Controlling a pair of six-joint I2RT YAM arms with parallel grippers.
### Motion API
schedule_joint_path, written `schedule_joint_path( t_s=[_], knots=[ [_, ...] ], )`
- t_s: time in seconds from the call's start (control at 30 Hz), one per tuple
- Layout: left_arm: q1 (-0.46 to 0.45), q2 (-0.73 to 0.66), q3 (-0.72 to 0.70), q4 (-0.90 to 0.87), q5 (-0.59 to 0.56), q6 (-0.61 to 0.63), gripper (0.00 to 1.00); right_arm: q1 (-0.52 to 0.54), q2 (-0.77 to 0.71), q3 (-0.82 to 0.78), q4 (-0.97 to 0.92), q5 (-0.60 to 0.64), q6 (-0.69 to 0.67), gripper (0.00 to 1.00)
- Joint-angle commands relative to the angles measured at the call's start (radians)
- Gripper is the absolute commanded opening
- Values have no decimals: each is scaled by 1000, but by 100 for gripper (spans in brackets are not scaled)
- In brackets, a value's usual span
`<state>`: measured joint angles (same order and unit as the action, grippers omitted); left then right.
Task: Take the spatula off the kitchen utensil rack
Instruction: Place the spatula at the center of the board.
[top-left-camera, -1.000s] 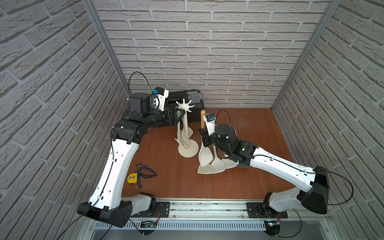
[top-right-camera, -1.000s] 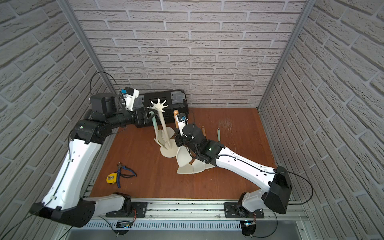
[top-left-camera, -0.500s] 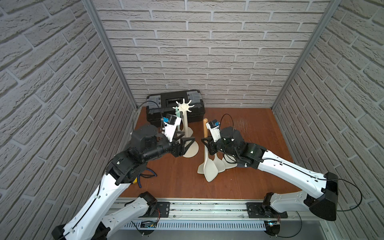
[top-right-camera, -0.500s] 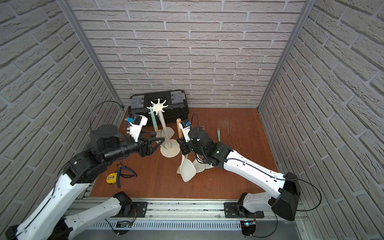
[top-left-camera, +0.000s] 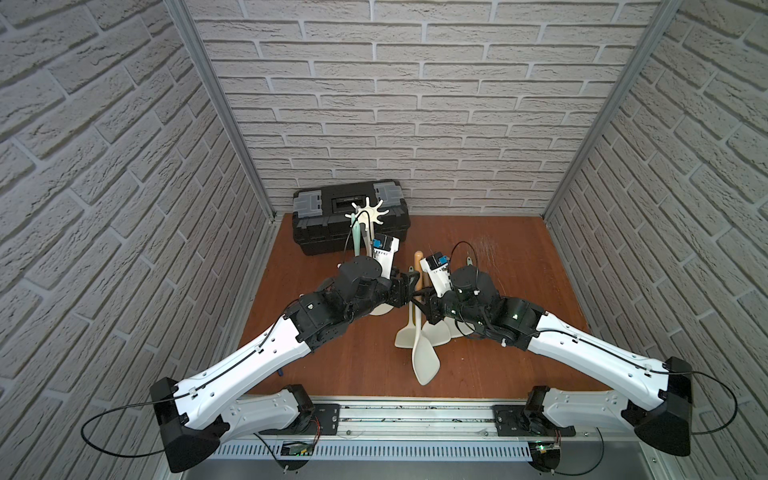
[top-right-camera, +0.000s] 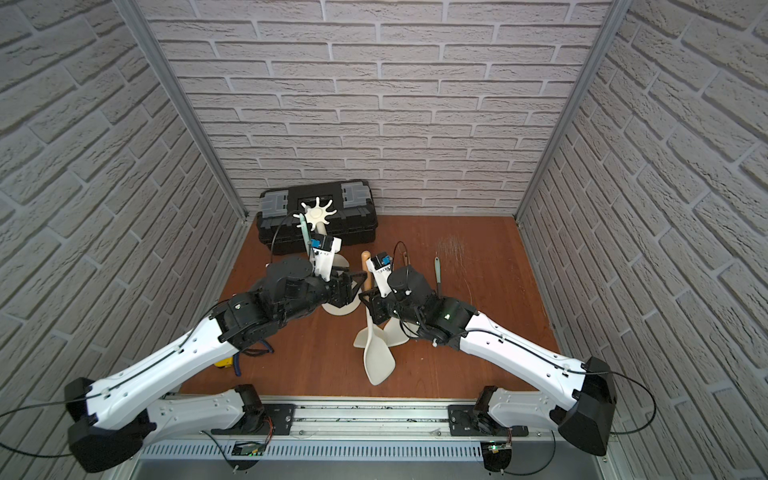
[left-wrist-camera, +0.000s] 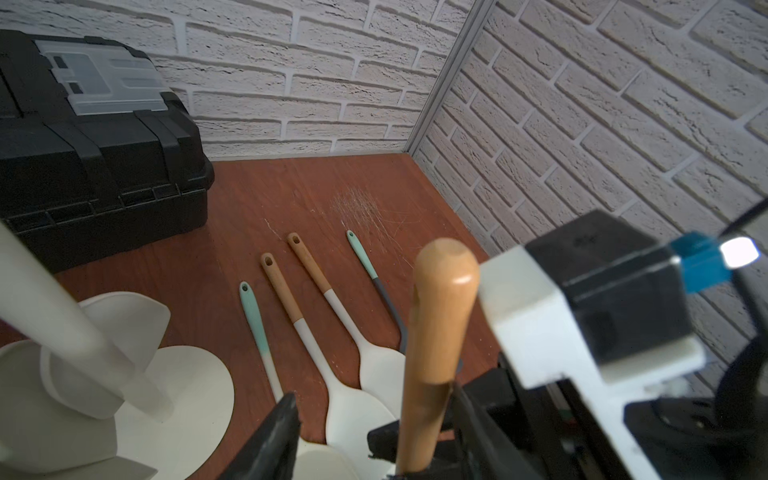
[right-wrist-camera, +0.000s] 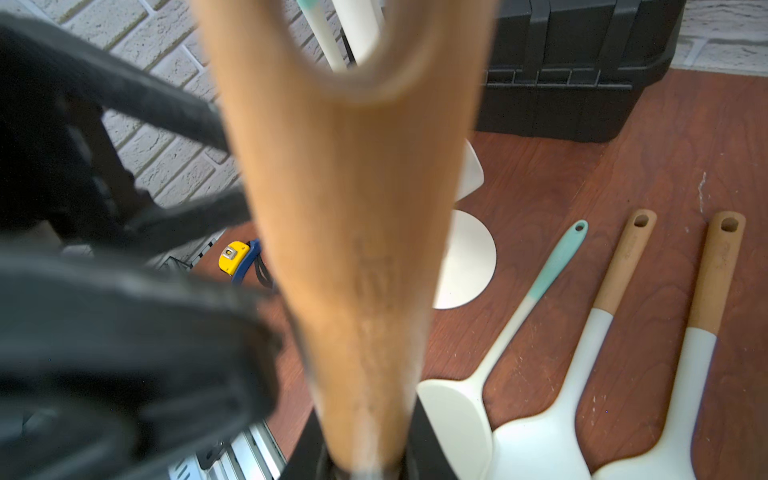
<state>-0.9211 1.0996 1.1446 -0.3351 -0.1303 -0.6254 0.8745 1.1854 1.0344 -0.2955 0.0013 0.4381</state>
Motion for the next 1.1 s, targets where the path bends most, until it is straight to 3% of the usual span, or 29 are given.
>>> schedule_joint_path(
  t_s=[0.0,0.3,0.43,0.53,0.63,0.7,0.8,1.07],
  knots=[
    [-5,37,55,91,-7,-45,58,3,-51,-11,63,-1,12,3],
    [-5,142,87,99,55,-92,51,3,-73,-13,53,22,5,3],
    [-4,147,94,98,61,-88,23,3,-73,-14,60,25,4,4],
    [11,128,106,78,66,-74,0,3,-76,-20,72,17,3,17],
    [57,84,108,57,97,-70,0,1,-96,-22,82,-3,0,43],
    [102,46,104,47,131,-69,0,1,-122,-22,91,-38,-23,53],
    [166,-9,86,48,193,-76,0,0,-148,-15,79,-95,-61,58],
    [226,-66,55,93,308,-86,0,0,-51,18,80,-267,-50,54]
  ],
)
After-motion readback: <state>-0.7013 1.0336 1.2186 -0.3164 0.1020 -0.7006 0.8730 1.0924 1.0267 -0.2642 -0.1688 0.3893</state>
